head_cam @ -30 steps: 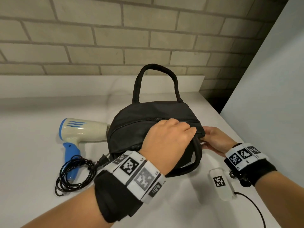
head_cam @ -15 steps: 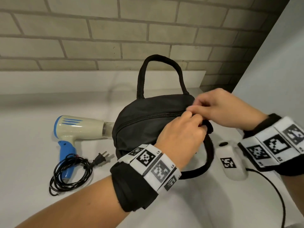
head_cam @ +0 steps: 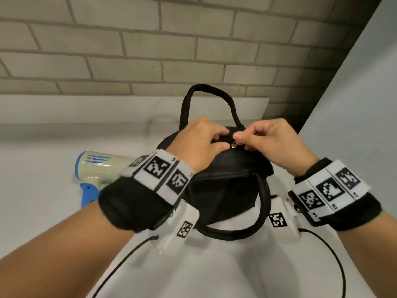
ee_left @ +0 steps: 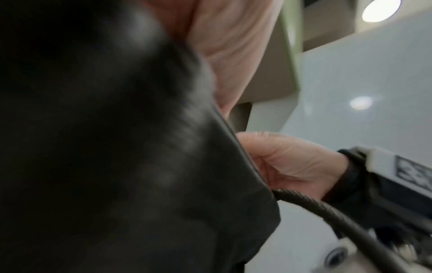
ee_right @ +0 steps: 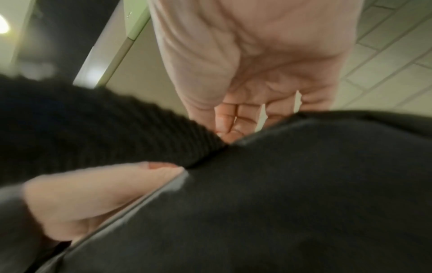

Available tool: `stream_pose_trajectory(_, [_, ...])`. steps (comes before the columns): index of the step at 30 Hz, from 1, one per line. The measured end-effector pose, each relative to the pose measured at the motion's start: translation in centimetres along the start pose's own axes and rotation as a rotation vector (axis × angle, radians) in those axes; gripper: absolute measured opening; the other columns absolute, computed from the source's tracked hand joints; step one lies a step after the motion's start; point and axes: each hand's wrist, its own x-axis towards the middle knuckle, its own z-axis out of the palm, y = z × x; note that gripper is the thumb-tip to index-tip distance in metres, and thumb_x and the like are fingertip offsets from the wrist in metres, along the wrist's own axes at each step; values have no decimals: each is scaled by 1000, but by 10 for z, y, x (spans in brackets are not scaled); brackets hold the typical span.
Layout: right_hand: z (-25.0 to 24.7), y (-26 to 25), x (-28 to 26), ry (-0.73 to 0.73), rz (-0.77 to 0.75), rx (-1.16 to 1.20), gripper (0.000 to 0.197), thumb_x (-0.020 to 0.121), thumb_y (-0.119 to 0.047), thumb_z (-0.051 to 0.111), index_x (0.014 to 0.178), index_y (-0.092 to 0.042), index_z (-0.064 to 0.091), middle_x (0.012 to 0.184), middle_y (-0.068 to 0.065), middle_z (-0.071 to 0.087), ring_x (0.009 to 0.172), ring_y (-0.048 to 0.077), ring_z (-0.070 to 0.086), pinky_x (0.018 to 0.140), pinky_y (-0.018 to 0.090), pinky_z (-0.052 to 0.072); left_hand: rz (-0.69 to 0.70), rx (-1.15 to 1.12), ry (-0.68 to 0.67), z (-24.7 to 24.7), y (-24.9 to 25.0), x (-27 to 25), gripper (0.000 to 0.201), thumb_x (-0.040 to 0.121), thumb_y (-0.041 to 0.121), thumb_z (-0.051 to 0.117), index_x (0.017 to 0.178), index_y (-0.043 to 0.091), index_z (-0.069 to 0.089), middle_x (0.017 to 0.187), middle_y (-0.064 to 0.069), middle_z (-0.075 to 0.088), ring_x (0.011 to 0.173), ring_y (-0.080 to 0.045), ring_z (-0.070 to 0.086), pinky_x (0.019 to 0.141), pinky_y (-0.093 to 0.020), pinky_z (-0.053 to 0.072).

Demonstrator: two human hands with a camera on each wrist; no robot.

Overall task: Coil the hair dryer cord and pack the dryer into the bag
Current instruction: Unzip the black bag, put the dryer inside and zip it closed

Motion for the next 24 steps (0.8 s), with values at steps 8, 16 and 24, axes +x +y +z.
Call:
stream_pose_trajectory(8, [0,15,-19,-96,-94,-17,10,79,-30,60,82,-24,68,78,-7,67,75,3,63,69,17,50,44,82,-52,9,0,5,18,88,33,53,96,25,66,90,9,48,83,-8,45,72,-29,39])
stream_pose_trajectory(16, [-8,34,-20,-229,-102,-82,10,82,-27,57,83,-37,57,78,-18,62,72,-10,58,64,8,45,167,112,-105,6,3,7,16,93,28,42,100,21,55,93,9,47,85,-14,48,74,-35,43])
stream_pose_trajectory(24, [-21,50,-9,-198,-18,279,33,61,-57,67,74,-28,61,61,-17,63,54,-4,55,49,11,43,281,209,-81,-32,-32,6,16,91,20,43,99,14,56,79,10,41,79,-11,43,72,-26,36])
